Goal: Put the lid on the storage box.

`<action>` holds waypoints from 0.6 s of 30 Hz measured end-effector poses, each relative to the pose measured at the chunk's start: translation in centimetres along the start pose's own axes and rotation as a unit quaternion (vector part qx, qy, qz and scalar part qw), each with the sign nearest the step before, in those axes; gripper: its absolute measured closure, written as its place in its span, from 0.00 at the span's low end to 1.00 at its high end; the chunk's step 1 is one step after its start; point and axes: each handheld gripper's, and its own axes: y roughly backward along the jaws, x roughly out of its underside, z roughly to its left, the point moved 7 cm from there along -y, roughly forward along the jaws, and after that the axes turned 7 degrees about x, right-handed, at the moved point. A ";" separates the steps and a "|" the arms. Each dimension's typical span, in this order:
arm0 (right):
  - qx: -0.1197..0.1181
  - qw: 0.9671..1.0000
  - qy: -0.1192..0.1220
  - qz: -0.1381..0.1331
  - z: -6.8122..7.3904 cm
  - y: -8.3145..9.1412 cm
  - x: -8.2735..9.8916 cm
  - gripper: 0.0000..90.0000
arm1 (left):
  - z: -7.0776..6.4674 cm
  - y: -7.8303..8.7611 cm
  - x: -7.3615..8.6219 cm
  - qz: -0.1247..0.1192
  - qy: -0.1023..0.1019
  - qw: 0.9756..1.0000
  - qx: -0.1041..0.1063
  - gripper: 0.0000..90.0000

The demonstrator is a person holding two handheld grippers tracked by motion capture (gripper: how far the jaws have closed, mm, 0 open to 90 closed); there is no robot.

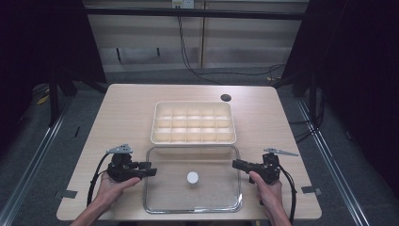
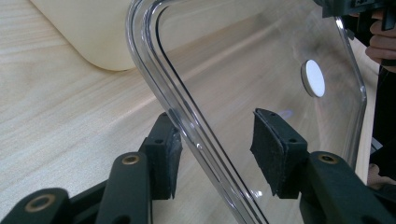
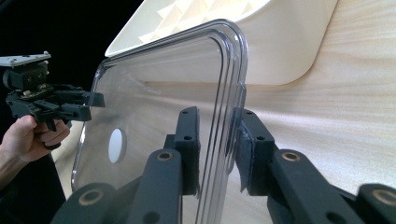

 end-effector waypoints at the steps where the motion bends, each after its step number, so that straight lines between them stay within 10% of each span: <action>1: -0.001 1.000 0.000 -0.001 0.0 0.0 0.0 0.80 | -0.1 0.1 -0.1 -0.002 -0.001 1.000 0.002 0.60; 18: 0.004 1.000 0.020 -0.021 0.7 0.6 -1.4 0.79 | -1.1 1.5 -1.5 -0.028 -0.022 0.999 0.016 0.70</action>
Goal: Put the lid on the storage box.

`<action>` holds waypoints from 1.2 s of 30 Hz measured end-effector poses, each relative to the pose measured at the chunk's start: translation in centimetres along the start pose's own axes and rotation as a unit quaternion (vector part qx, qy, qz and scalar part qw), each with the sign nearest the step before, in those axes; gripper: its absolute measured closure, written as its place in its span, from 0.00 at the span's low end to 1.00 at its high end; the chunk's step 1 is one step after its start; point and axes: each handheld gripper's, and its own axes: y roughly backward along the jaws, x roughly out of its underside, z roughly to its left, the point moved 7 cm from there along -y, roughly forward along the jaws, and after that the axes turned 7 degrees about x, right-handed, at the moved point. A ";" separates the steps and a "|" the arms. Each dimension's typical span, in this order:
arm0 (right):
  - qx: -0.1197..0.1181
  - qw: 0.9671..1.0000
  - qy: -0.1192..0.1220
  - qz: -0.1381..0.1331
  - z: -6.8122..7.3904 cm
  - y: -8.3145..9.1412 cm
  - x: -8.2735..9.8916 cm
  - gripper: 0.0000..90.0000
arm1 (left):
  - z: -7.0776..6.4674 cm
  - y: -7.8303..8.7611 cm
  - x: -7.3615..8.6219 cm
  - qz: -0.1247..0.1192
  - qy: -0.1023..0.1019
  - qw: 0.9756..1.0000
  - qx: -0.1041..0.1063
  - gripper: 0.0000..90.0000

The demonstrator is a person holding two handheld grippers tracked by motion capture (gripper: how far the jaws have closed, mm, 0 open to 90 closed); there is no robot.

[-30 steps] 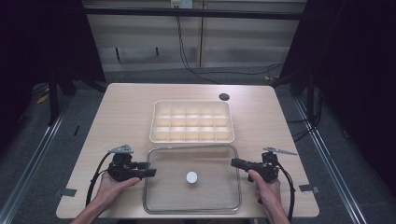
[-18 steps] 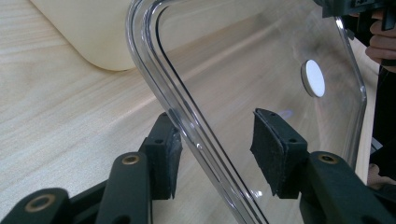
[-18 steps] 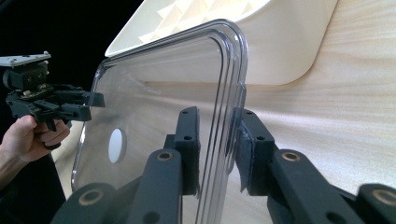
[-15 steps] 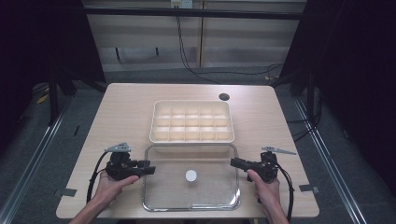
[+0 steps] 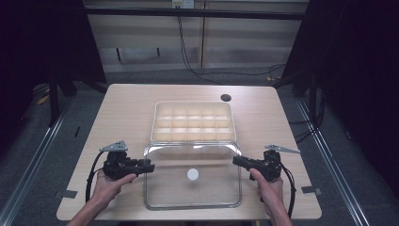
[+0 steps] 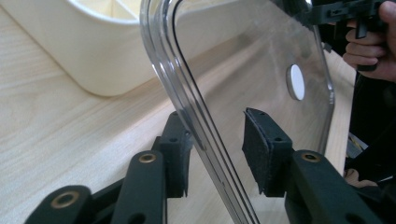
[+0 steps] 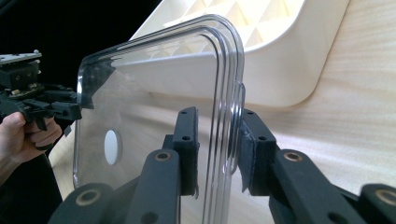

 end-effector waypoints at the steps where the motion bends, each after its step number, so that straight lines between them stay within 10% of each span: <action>1: 0.001 1.000 0.003 -0.004 0.0 0.0 -0.2 0.79 | -0.1 0.1 -0.1 -0.002 0.000 1.000 0.000 0.71; 36: 0.006 0.999 0.037 -0.040 2.6 1.3 -3.3 0.79 | -1.7 2.7 -2.9 -0.052 -0.034 0.998 -0.009 0.81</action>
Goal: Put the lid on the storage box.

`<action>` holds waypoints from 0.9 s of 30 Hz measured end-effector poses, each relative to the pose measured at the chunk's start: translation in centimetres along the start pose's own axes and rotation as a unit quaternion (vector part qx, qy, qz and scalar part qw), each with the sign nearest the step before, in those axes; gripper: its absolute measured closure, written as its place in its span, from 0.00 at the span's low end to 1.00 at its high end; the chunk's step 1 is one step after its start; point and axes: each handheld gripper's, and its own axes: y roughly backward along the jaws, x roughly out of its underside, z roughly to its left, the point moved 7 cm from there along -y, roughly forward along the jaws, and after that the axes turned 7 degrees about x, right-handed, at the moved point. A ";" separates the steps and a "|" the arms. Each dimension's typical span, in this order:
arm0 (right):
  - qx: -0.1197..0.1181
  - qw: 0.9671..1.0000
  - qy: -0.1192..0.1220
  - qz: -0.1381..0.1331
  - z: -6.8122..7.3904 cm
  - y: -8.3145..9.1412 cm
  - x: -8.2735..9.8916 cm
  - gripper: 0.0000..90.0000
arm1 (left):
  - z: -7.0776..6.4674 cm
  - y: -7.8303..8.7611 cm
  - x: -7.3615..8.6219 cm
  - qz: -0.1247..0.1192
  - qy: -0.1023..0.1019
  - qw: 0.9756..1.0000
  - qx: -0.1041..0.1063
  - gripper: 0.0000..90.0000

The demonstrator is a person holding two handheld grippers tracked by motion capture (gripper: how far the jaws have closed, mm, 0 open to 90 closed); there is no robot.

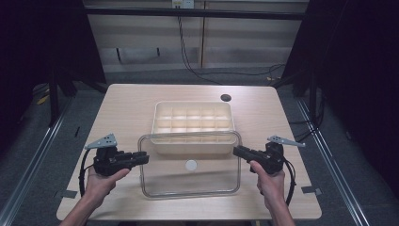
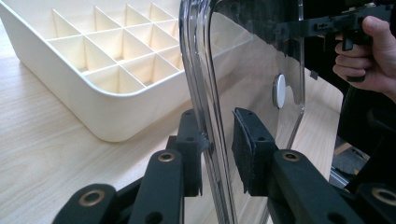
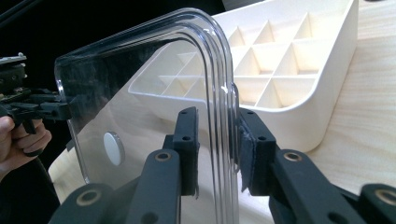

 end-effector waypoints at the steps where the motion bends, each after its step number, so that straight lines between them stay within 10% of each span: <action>1: 0.002 1.000 0.000 0.000 0.1 0.0 -0.1 0.79 | 0.0 0.0 0.0 0.000 0.001 1.000 0.000 0.81; 27: -0.006 0.999 0.015 -0.030 1.1 -0.4 -4.1 0.80 | 0.8 1.0 -3.7 -0.028 -0.015 0.999 -0.022 0.81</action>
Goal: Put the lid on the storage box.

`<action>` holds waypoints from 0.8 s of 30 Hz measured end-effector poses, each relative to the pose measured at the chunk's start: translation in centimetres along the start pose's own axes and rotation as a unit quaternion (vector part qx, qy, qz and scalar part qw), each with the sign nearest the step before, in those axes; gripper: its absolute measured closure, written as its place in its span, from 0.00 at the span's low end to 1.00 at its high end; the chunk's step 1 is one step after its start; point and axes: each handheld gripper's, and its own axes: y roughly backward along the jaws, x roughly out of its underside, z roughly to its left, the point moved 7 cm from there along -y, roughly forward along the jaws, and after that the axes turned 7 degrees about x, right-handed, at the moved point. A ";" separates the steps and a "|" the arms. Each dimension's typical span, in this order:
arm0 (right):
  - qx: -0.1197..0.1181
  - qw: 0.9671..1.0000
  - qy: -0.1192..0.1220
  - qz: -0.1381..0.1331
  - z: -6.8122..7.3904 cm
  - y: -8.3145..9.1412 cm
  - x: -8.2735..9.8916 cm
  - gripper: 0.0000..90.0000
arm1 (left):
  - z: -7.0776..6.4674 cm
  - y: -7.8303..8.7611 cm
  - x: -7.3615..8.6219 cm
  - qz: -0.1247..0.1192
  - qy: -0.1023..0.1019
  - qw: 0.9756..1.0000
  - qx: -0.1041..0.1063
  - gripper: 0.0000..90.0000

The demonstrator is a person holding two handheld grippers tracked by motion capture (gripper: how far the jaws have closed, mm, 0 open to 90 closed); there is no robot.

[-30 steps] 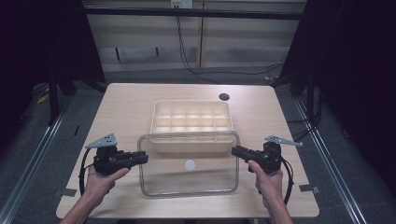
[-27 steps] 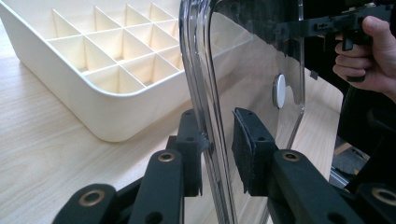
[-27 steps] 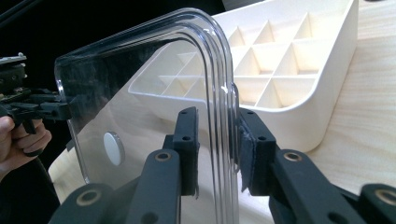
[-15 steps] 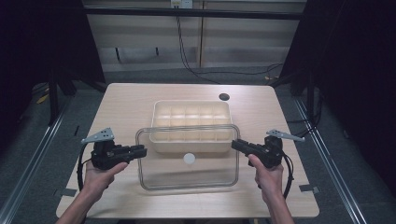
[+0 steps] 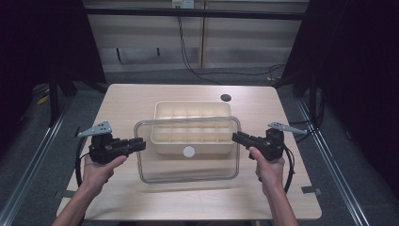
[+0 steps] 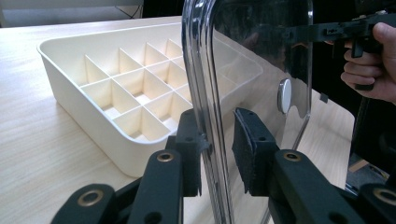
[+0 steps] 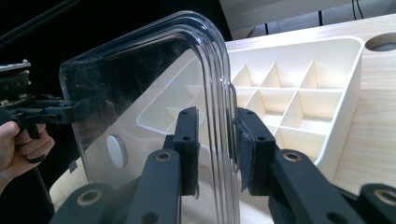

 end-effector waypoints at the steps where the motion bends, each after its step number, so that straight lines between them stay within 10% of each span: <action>1: 0.001 1.000 0.001 0.000 0.0 0.0 -0.1 0.80 | 0.1 0.0 -0.1 -0.001 -0.002 1.000 -0.001 0.81; 24: 0.003 1.000 0.001 -0.026 -0.5 -1.1 -5.0 0.80 | 1.4 -0.5 -4.6 -0.017 -0.017 0.999 -0.022 0.79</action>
